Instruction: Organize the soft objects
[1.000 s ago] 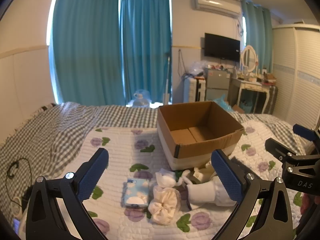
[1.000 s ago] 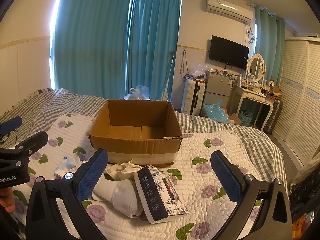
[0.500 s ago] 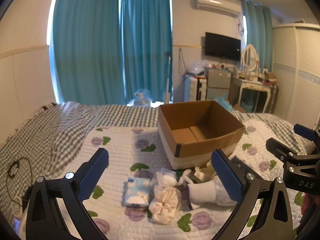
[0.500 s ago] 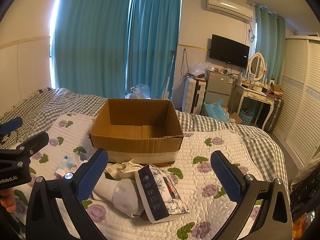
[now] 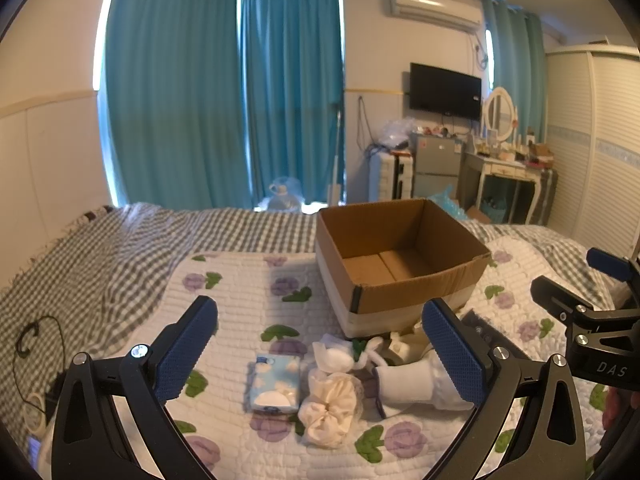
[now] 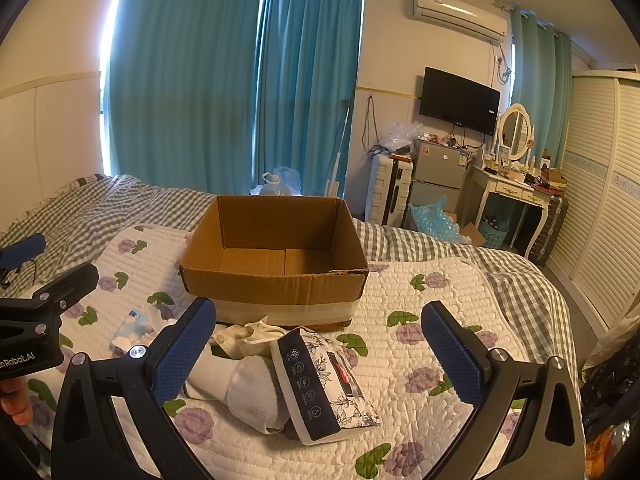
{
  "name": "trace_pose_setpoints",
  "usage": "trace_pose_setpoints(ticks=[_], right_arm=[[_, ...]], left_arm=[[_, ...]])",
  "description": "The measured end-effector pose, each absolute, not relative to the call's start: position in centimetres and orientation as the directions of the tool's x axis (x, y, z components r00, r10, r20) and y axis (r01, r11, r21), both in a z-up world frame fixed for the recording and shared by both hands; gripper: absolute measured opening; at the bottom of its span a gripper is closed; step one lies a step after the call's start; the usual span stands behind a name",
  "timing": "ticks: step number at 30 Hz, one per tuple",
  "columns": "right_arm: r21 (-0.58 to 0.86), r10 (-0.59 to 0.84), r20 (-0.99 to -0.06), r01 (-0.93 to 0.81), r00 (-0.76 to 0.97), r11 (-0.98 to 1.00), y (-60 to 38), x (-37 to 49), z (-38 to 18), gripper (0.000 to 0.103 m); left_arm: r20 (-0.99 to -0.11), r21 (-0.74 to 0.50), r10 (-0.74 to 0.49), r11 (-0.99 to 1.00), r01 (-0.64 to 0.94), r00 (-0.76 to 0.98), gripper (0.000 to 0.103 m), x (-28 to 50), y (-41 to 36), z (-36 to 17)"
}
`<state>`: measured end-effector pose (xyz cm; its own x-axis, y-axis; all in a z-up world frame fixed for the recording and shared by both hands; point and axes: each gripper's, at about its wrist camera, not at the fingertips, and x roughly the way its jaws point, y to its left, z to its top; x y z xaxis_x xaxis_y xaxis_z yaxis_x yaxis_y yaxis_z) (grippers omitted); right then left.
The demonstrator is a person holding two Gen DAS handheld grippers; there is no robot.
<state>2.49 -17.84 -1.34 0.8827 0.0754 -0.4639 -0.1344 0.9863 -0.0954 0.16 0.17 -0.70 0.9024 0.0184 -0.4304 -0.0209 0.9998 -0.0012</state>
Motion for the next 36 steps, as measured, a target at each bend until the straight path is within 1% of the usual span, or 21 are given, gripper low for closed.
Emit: trace_pose_setpoints(ticks=[27, 31, 36], right_arm=[[-0.098, 0.082, -0.476, -0.146, 0.875, 0.984, -17.6, 2.5, -1.5, 0.103], [-0.101, 0.086, -0.465, -0.150, 0.881, 0.984, -17.5, 2.2, -0.9, 0.103], [-0.121, 0.091, -0.442, -0.160, 0.892, 0.980, -17.4, 1.1, 1.0, 0.103]], left_arm=[[-0.428, -0.001, 0.017, 1.000, -0.020, 0.903, 0.103, 0.1, 0.2, -0.5], [-0.419, -0.004, 0.019, 1.000, -0.022, 0.908, 0.103, -0.3, 0.3, 0.1], [-0.404, -0.020, 0.003, 1.000, -0.012, 0.915, 0.103, -1.5, 0.4, 2.5]])
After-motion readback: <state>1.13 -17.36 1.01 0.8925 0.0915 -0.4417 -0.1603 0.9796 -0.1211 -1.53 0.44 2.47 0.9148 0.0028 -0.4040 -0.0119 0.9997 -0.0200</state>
